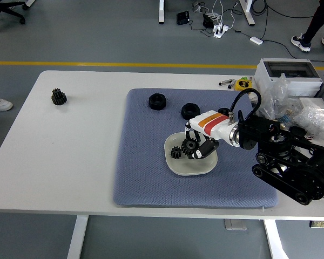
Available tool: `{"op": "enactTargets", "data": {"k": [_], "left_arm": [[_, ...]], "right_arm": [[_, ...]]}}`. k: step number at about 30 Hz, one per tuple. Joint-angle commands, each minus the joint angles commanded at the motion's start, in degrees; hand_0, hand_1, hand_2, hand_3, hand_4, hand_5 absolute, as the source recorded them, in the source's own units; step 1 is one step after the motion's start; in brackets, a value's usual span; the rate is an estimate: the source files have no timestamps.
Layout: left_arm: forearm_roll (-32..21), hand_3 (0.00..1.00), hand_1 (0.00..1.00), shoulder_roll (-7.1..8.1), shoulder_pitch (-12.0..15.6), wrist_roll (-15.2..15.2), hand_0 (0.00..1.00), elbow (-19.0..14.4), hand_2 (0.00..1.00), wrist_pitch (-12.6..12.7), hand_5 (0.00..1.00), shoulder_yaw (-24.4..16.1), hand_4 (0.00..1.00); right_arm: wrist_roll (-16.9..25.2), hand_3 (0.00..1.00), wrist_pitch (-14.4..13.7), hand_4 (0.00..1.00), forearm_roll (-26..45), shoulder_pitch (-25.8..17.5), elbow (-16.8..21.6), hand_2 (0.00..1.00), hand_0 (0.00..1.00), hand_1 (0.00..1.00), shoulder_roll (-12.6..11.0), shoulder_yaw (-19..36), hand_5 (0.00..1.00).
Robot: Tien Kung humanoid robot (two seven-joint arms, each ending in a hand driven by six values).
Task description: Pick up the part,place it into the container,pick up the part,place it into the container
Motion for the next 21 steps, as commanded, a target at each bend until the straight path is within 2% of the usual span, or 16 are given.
{"op": "enactTargets", "data": {"k": [6,21], "left_arm": [[0.4,0.554,0.644,0.06,0.0,0.1,0.651,0.0,0.618,-0.1,0.491,-0.2,0.594],[0.3,0.554,0.645,0.24,-0.4,0.0,0.652,0.0,0.618,0.0,0.488,0.0,0.594]], "right_arm": [[0.2,0.457,-0.2,0.813,0.7,0.4,-2.7,0.394,0.052,0.272,0.9,-0.7,0.391],[-0.3,0.458,-0.3,0.808,0.5,0.7,-4.3,0.398,0.055,0.273,1.5,-1.1,0.404]]}}
